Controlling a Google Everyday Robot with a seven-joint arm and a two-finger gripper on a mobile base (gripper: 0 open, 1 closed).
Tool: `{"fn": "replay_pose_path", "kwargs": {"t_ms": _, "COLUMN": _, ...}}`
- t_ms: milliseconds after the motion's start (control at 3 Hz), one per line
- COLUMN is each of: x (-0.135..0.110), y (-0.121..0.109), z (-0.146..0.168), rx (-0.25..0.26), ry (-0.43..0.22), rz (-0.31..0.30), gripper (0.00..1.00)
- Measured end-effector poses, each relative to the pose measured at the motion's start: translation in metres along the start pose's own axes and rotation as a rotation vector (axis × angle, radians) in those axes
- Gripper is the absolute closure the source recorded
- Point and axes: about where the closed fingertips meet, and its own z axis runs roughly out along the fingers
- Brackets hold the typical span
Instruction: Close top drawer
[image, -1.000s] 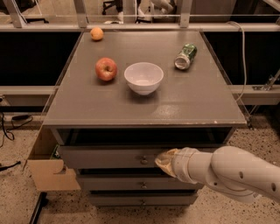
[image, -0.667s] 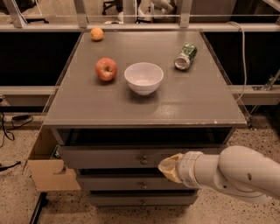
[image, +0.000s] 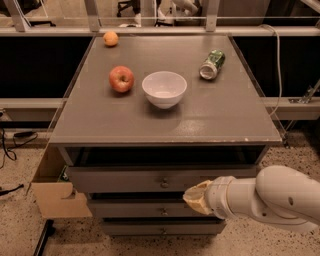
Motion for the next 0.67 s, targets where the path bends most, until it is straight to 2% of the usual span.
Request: {"fn": "replay_pose_path", "kwargs": {"t_ms": 667, "x": 0.0, "y": 0.0, "z": 0.0, "rx": 0.0, "ry": 0.0, "rz": 0.0, "gripper": 0.36}}
